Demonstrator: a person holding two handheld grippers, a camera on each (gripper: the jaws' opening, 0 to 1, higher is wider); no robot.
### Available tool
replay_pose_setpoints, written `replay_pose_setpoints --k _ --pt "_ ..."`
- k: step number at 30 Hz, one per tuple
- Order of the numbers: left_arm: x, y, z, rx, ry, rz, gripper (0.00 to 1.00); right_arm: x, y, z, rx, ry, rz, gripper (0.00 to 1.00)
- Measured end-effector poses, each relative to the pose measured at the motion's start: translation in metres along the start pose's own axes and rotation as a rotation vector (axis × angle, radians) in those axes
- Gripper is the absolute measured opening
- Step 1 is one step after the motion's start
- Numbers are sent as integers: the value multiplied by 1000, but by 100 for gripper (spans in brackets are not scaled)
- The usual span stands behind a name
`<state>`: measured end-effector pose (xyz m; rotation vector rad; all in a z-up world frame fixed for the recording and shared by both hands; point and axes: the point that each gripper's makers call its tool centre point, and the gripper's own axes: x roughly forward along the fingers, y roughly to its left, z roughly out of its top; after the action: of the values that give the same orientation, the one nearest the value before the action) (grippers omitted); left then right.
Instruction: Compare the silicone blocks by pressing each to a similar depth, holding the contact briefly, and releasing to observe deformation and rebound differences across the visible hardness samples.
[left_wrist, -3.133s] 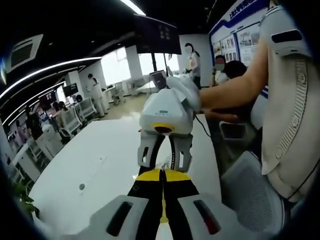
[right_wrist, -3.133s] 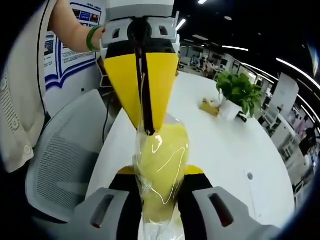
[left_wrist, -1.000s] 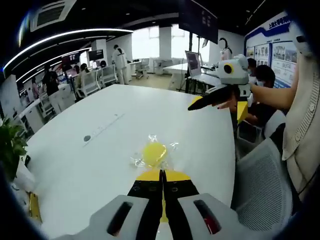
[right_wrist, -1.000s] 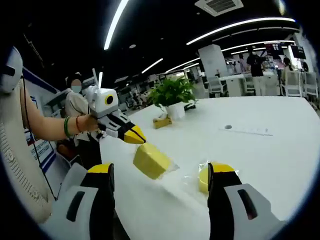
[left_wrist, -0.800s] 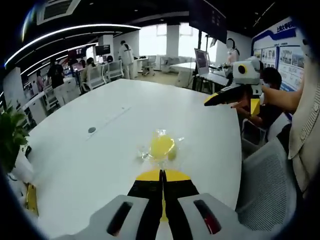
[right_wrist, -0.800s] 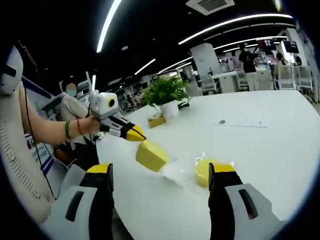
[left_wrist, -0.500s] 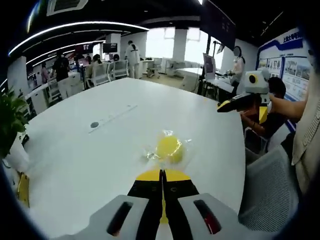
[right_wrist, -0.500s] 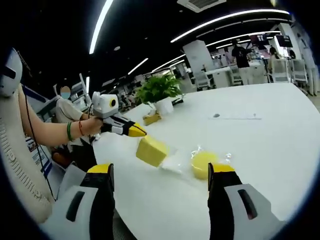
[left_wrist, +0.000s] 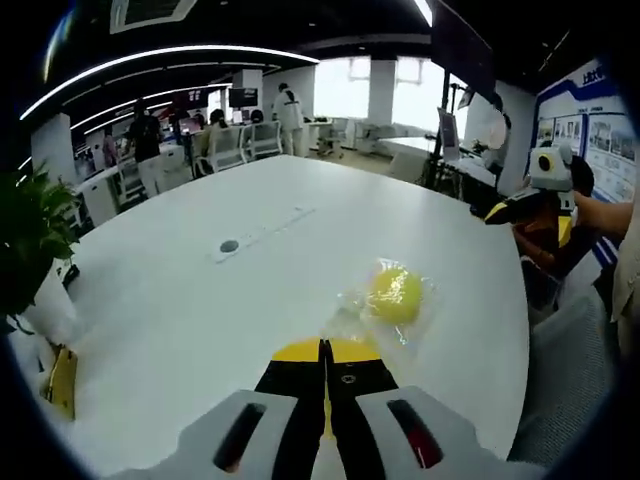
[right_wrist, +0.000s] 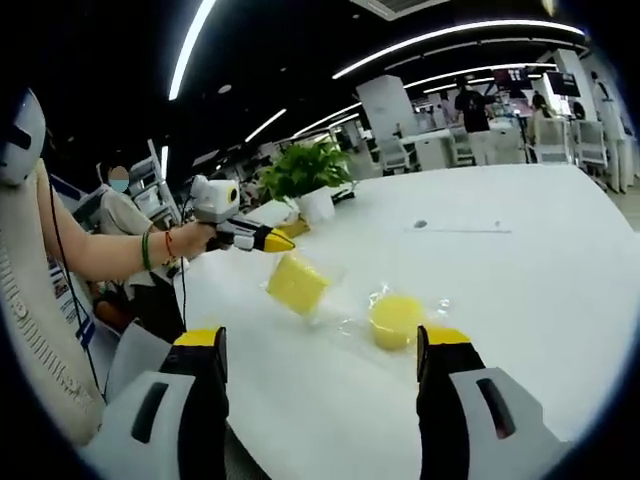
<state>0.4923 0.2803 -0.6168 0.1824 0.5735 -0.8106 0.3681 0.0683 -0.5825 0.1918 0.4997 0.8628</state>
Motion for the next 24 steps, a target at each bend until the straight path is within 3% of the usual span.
replay_pose_setpoints --k 6,16,24 --pt "6 20 -10 4 33 21 0 -1 -4 1 8 -8 -19 73" --pt "25 57 -42 -9 116 65 0 -2 -5 1 16 -16 -34 72" --pt "38 72 -66 -22 173 82 0 -4 -10 -4 26 -1 -50 71"
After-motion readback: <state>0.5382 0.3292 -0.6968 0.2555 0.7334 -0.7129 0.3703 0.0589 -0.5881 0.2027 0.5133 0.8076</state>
